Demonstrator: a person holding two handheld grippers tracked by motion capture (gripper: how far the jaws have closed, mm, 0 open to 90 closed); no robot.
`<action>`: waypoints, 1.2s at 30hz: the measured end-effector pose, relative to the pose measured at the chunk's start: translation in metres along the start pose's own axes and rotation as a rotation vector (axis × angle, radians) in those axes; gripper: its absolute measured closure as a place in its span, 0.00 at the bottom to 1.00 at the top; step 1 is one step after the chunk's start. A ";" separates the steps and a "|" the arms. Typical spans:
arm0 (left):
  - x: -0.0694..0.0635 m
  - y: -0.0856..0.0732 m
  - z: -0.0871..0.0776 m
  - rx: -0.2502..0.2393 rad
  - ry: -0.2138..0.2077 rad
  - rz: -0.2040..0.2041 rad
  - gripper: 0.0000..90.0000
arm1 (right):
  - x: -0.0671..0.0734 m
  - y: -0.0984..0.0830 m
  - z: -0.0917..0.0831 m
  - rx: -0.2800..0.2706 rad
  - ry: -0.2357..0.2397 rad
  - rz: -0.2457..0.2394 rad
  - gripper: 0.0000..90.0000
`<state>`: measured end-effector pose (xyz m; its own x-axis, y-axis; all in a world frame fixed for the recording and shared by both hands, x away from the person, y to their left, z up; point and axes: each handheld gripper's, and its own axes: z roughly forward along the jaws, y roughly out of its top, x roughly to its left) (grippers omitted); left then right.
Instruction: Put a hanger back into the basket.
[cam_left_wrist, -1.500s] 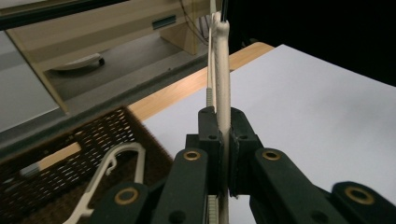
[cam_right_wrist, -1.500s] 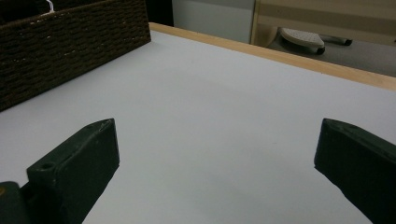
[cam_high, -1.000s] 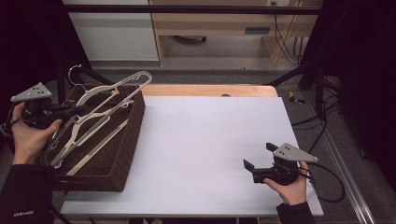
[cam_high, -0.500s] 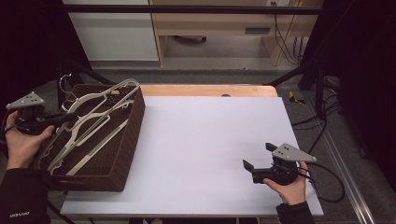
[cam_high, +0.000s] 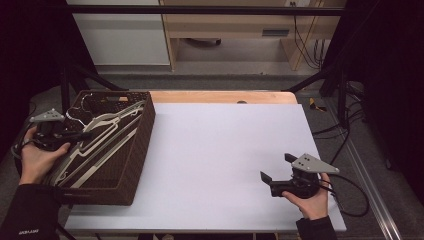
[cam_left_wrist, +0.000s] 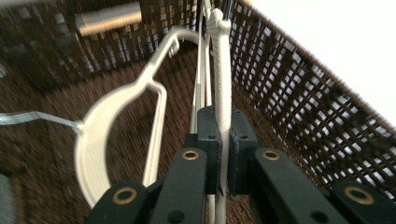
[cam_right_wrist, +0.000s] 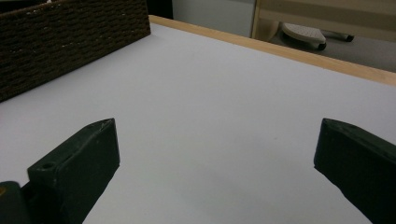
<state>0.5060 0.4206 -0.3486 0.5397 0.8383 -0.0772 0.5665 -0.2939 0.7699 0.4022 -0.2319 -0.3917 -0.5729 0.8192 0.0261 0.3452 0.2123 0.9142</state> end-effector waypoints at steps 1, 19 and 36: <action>0.002 -0.005 0.004 0.010 -0.011 -0.017 0.95 | 0.000 0.000 0.000 -0.001 0.002 -0.001 0.01; 0.002 -0.021 0.001 -0.075 0.152 -0.108 0.67 | 0.000 0.000 0.001 0.005 -0.004 -0.002 0.00; -0.070 -0.025 -0.013 -0.284 0.068 -0.024 0.30 | 0.000 0.000 0.000 -0.008 -0.006 0.005 0.00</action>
<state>0.4460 0.3756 -0.3543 0.4800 0.8750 -0.0629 0.3767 -0.1408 0.9156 0.4024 -0.2319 -0.3923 -0.5664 0.8236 0.0285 0.3422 0.2036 0.9173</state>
